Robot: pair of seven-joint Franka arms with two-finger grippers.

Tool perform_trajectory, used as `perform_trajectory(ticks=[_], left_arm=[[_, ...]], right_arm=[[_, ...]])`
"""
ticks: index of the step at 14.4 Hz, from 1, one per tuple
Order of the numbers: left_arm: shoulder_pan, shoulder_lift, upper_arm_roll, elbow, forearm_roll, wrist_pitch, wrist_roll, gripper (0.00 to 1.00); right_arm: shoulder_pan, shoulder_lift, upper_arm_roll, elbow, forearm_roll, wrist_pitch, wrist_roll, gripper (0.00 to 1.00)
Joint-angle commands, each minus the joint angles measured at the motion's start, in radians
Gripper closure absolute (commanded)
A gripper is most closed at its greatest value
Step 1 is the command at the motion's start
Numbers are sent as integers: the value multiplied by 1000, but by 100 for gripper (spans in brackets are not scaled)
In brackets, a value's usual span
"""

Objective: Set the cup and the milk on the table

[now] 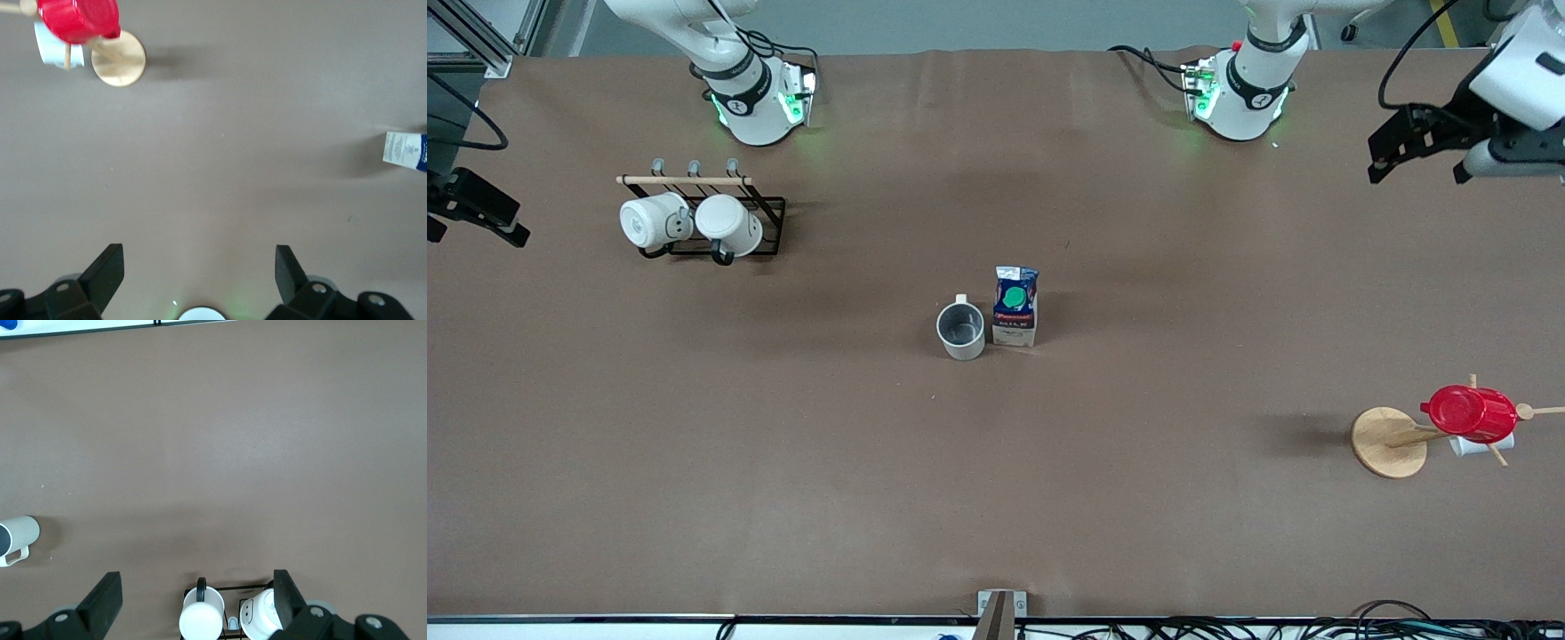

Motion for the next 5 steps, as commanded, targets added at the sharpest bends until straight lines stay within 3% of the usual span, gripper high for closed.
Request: perform_trajectory(ticks=[1,5], left_arm=[[-8,-56,11,-56,-19,16,16,0],[-6,-39,10,-27,-8,13,13,0]], right_arm=[[3,7,5,19,-36,-14,-18,0],[-12,7,10,18,-38,-14,-19,0]])
